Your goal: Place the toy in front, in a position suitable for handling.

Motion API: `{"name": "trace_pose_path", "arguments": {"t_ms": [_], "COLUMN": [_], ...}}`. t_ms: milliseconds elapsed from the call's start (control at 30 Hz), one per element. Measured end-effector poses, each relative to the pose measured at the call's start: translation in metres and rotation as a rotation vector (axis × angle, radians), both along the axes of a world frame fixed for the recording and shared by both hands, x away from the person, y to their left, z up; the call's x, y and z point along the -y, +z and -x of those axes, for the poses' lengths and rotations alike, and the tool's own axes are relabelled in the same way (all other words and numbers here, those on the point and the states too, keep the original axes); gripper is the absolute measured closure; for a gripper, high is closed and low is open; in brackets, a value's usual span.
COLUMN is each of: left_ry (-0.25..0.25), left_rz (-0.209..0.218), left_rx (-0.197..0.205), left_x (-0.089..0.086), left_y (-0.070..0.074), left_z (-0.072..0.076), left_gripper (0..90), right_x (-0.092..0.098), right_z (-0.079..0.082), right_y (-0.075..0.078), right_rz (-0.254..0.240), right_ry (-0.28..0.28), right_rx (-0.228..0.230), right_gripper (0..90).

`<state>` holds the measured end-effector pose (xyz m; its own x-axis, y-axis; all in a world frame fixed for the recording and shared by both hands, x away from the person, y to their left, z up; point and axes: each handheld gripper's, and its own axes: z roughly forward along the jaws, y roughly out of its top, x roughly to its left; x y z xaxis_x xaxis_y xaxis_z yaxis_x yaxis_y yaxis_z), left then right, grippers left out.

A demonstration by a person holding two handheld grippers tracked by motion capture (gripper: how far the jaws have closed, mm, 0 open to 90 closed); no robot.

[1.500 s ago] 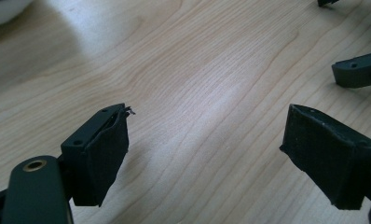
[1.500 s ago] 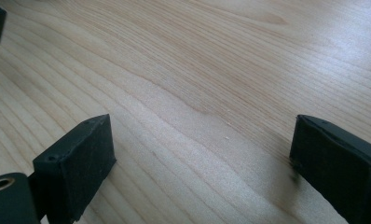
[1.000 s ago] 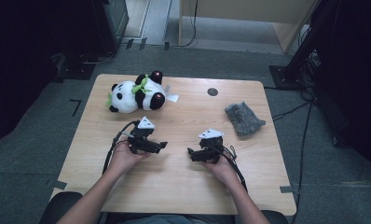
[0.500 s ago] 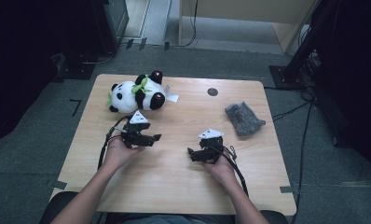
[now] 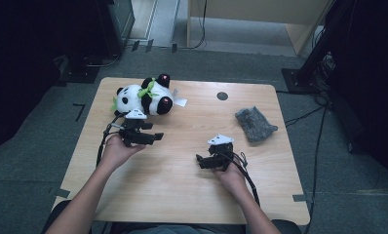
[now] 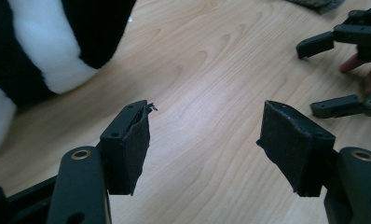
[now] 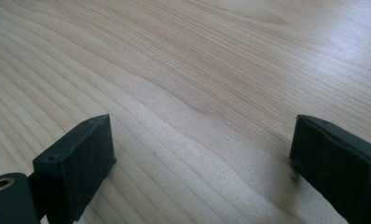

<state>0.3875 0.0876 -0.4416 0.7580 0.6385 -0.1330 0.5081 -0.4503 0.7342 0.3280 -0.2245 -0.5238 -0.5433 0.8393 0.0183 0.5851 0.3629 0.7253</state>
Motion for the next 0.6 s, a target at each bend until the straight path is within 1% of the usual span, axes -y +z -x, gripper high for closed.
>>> {"name": "trace_pose_path", "arguments": {"t_ms": [67,100,133,200,267,300,333,400,467,500,533,567,600], "left_ry": [0.006,0.009,0.010,0.020,0.023,0.025,0.025,0.026,0.034,0.034,0.044,0.063,0.063], "left_rz": [-0.032,-0.031,-0.022,-0.015,0.000,-0.004,-0.004,0.000,0.011,0.011,0.012,0.033,0.033], "left_rx": [0.013,0.007,0.004,0.015,0.012,0.012,0.012,-0.005,-0.011,-0.011,-0.011,-0.001,-0.001], "left_x": [0.000,-0.001,-0.002,-0.003,-0.005,-0.005,-0.005,-0.007,-0.010,-0.010,-0.013,-0.018,-0.018], "left_y": [0.003,0.005,0.007,0.010,0.013,0.014,0.014,0.015,0.017,0.017,0.019,0.021,0.021], "left_z": [-0.004,-0.007,-0.010,-0.015,-0.019,-0.023,-0.023,-0.028,-0.033,-0.033,-0.036,-0.040,-0.040], "left_gripper": [33.2,33.2,33.2,33.3,33.4,33.5,33.5,33.5,34.8,35.6,35.6,37.9,39.5], "right_x": [0.000,0.000,0.000,0.000,0.000,0.000,0.000,0.000,0.000,0.000,-0.001,-0.001,-0.001], "right_z": [0.000,0.000,0.000,0.000,0.000,0.000,0.000,0.000,0.000,0.000,0.000,0.001,0.001], "right_y": [0.000,0.000,0.000,0.000,0.000,0.000,0.000,0.000,0.000,0.000,0.000,0.000,0.000], "right_rz": [-0.001,-0.001,-0.001,-0.001,0.000,-0.003,-0.003,-0.002,-0.002,-0.002,-0.002,-0.002,-0.002], "right_ry": [-0.001,-0.002,-0.003,-0.003,-0.002,-0.003,-0.003,-0.002,-0.005,-0.005,-0.007,-0.008,-0.008], "right_rx": [-0.001,-0.001,-0.002,-0.001,-0.001,-0.001,-0.001,0.000,-0.001,-0.001,-0.001,-0.001,-0.001], "right_gripper": [6.0,6.1,6.0,6.1,6.0,6.0,6.0,6.1,6.0,6.0,6.1,6.0,6.0]}}
